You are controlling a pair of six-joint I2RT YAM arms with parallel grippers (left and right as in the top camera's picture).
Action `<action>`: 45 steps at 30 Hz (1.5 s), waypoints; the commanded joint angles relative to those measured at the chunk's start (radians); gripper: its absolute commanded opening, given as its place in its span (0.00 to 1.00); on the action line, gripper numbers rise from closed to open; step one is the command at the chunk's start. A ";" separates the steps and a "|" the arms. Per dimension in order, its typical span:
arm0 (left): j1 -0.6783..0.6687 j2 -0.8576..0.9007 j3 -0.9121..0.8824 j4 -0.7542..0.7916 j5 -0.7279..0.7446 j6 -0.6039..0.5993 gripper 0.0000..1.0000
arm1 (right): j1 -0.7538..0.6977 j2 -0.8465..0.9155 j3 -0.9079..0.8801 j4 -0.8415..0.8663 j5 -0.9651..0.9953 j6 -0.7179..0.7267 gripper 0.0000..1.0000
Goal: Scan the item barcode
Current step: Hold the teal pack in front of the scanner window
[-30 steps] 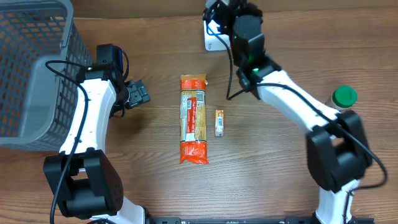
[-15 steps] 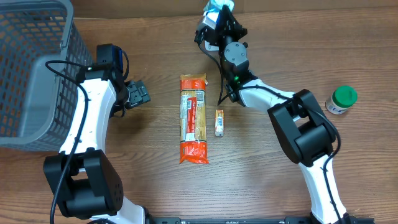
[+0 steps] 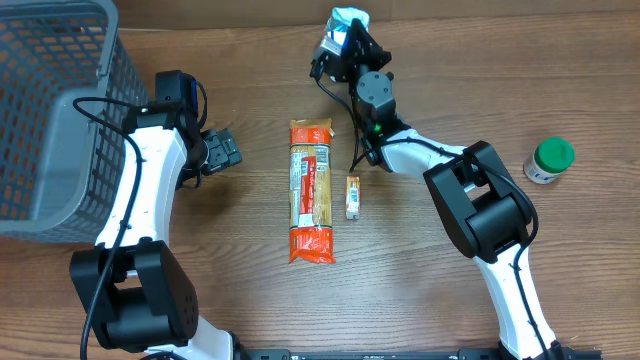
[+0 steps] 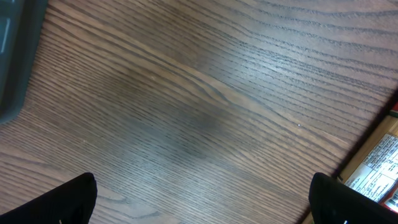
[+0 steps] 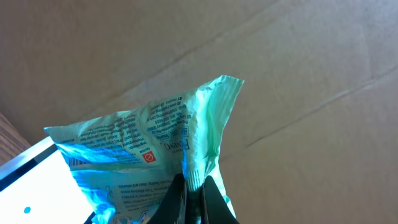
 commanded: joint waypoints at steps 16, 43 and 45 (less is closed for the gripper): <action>-0.002 -0.002 0.008 0.002 -0.009 0.012 1.00 | -0.052 0.064 0.232 -0.121 -0.046 -0.059 0.04; -0.002 -0.002 0.008 0.001 -0.009 0.012 1.00 | -0.019 0.125 0.229 -0.165 0.034 -0.064 0.04; -0.002 -0.002 0.008 0.002 -0.009 0.012 1.00 | -0.012 0.125 0.229 -0.165 0.060 -0.064 0.04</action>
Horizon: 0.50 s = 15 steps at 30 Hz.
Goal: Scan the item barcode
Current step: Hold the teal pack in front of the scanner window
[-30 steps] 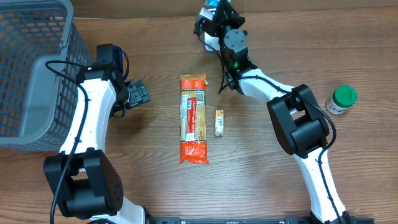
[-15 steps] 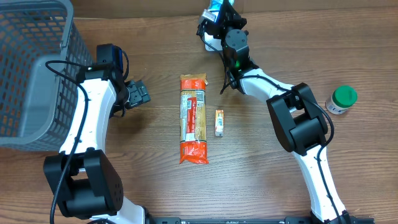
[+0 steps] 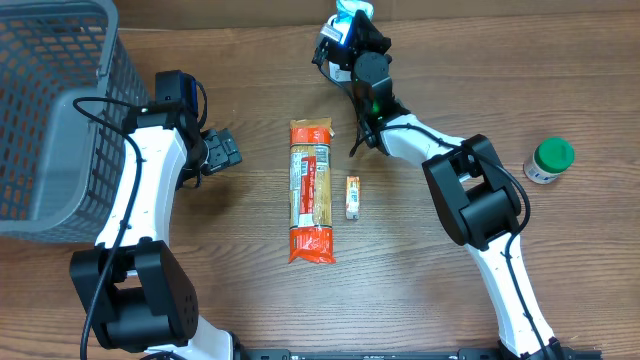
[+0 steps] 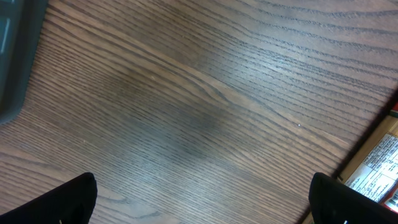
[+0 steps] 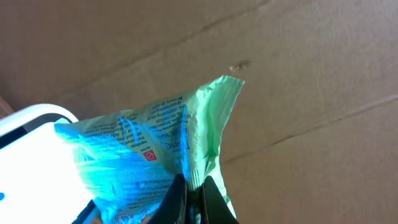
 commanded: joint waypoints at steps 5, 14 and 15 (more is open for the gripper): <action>-0.002 -0.002 0.008 0.002 -0.009 0.012 1.00 | 0.028 0.007 0.021 -0.035 0.114 0.007 0.04; -0.002 -0.002 0.008 0.002 -0.009 0.012 1.00 | 0.050 0.007 0.021 -0.070 0.200 0.031 0.04; -0.002 -0.002 0.008 0.002 -0.009 0.012 1.00 | 0.052 0.007 0.021 -0.072 0.200 0.031 0.04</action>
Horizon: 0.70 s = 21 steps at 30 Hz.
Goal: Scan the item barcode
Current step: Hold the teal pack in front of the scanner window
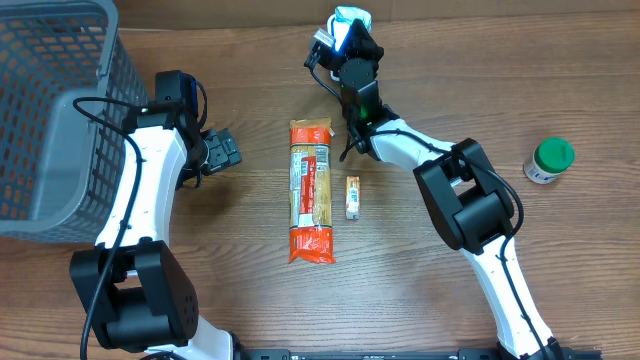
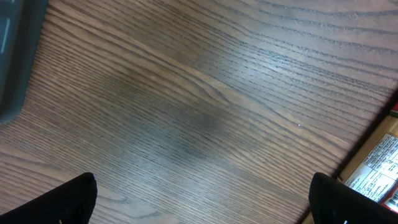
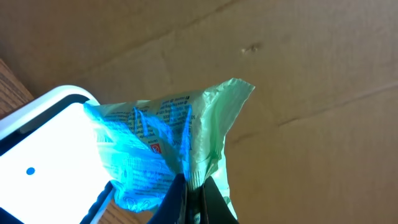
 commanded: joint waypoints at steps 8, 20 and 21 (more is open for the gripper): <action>-0.002 -0.002 0.008 0.002 -0.009 0.012 1.00 | 0.034 0.007 0.019 -0.110 0.051 0.020 0.04; -0.002 -0.002 0.008 0.002 -0.009 0.012 1.00 | 0.039 -0.043 0.019 -0.159 0.095 0.088 0.03; -0.002 -0.002 0.008 0.002 -0.009 0.012 1.00 | 0.039 -0.057 0.019 -0.155 0.095 0.091 0.03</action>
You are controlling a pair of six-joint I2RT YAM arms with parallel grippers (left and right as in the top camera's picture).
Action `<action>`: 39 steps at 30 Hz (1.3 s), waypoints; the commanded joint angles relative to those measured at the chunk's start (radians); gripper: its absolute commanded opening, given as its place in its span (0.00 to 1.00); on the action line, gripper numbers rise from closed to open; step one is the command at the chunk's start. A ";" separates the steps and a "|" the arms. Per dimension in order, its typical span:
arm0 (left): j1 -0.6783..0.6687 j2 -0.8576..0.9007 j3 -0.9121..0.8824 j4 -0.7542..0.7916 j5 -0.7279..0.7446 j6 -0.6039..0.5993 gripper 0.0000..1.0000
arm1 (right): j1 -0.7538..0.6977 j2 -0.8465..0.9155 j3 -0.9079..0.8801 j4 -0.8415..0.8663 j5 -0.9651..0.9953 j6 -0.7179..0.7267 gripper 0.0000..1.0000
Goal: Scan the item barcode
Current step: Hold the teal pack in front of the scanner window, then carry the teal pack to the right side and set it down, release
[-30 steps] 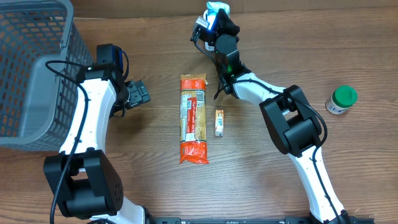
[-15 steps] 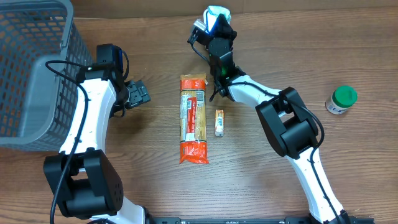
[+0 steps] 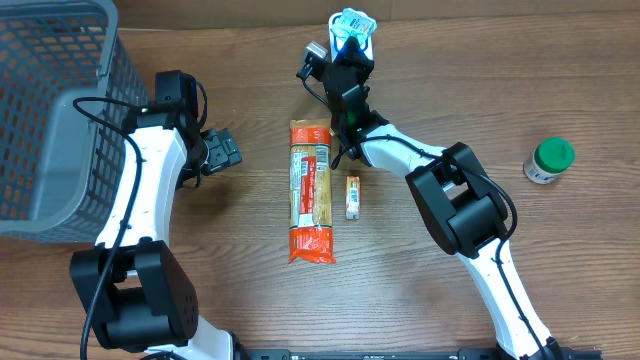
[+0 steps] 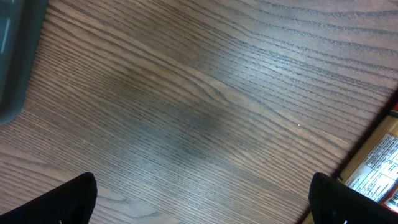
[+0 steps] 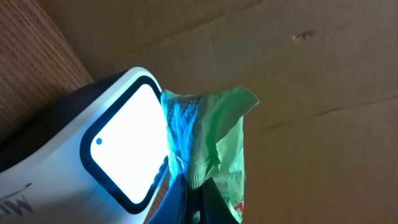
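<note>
My right gripper (image 5: 194, 186) is shut on the crimped edge of a green and blue plastic packet (image 5: 208, 134). The packet hangs edge-on right beside the lit white window of the barcode scanner (image 5: 127, 140). From above, the packet (image 3: 350, 22) shows at the table's far edge with the right gripper (image 3: 345, 50) just below it and the scanner (image 3: 316, 52) to its left. My left gripper (image 4: 202, 199) is open over bare wood, its dark fingertips (image 4: 71, 199) wide apart.
A grey mesh basket (image 3: 50, 110) stands at the far left. A long orange pasta pack (image 3: 310, 190) and a small bar (image 3: 352, 196) lie mid-table. A green-capped jar (image 3: 548, 160) sits at the right. A cardboard wall (image 5: 298, 74) runs behind the table.
The right gripper has turned with the packet, so the packet now shows edge-on beside the scanner window instead of spread across it. The scanner window shows more fully. The left arm is unchanged.
The right gripper held the packet before the cardboard wall, printed face showing, with a corner of the scanner at lower left. Then the packet lay closer over the bright scanner window, tinted blue. Now it is turned edge-on beside that window. The left gripper stayed open throughout.
</note>
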 commanded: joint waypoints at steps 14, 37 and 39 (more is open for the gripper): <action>-0.002 -0.002 0.008 0.001 -0.009 0.012 1.00 | -0.013 -0.386 0.018 -0.262 0.005 0.195 0.03; -0.002 -0.002 0.008 0.002 -0.009 0.012 1.00 | -0.279 -0.660 -0.229 -1.758 -0.493 0.732 0.04; -0.002 -0.002 0.008 0.001 -0.009 0.012 1.00 | -0.305 -0.661 -0.281 -1.727 -0.492 0.731 0.04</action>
